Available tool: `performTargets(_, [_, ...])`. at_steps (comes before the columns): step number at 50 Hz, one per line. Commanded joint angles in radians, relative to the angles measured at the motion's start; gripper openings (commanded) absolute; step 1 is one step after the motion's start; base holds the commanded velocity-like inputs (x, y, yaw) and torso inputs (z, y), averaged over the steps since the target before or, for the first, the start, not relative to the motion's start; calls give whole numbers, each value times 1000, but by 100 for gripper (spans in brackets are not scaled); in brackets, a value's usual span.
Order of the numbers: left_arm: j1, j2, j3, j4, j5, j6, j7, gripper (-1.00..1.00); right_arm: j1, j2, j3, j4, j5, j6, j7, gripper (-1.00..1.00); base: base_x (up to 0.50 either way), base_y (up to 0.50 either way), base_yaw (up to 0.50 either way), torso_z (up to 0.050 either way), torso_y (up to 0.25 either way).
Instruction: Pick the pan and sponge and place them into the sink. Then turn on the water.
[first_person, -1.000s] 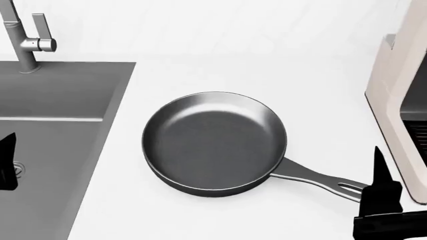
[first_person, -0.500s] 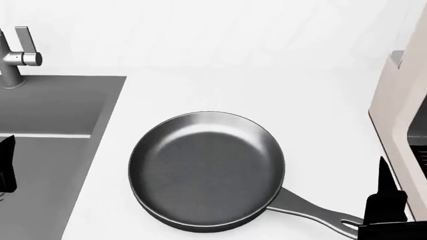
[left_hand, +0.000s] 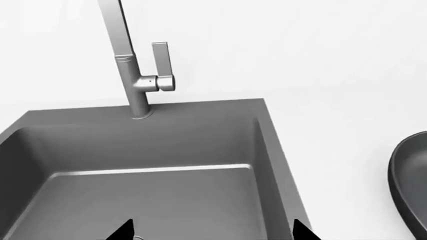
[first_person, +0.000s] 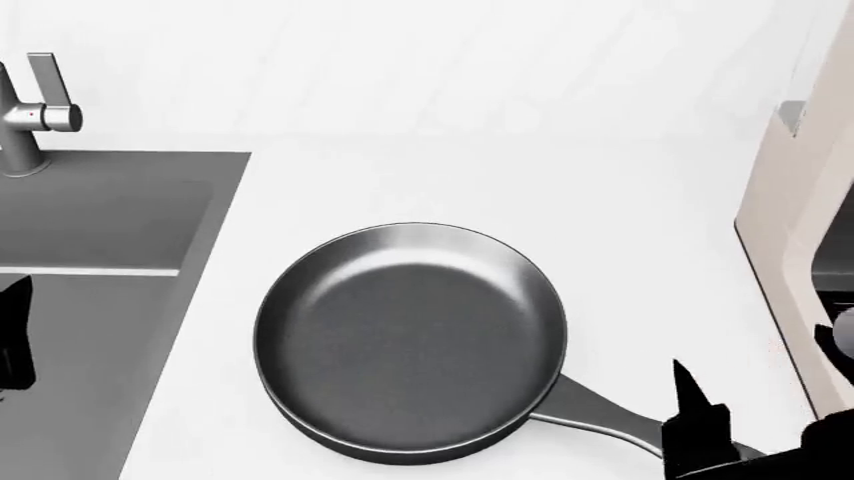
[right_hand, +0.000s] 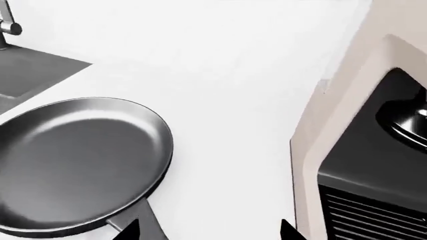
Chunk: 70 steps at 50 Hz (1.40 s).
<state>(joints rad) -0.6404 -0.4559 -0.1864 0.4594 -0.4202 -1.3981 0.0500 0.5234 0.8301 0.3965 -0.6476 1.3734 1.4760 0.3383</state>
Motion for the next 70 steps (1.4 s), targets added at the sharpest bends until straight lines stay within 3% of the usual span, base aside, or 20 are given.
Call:
performTargets(1, [9, 9, -6, 0, -3, 29, 11, 100, 194, 121, -341, 111, -76, 18, -274, 100, 0, 0, 0, 0, 0])
performTargets(9, [11, 24, 6, -17, 3, 48, 0, 100, 359, 186, -633, 166, -276, -40, -522, 100, 0, 0, 0, 0, 0])
performTargets(15, [29, 27, 1, -21, 4, 62, -1, 100, 550, 133, -849, 274, -404, -44, -658, 100, 0, 0, 0, 0, 0])
performTargets(31, [36, 6, -13, -57, 3, 95, 13, 100, 721, 26, -1208, 480, -629, -162, -907, 100, 0, 0, 0, 0, 0])
performTargets(33, [39, -4, -22, -69, 1, 106, 22, 100, 768, 22, -1323, 510, -705, -181, -964, 100, 0, 0, 0, 0, 0])
performTargets(50, [66, -10, -38, -67, -1, 122, 19, 100, 772, -85, -1431, 731, -791, -319, -1051, 100, 0, 0, 0, 0, 0])
performTargets(70, [65, -12, -26, -76, 0, 126, 9, 100, 744, -118, -1446, 768, -789, -358, -1066, 100, 0, 0, 0, 0, 0])
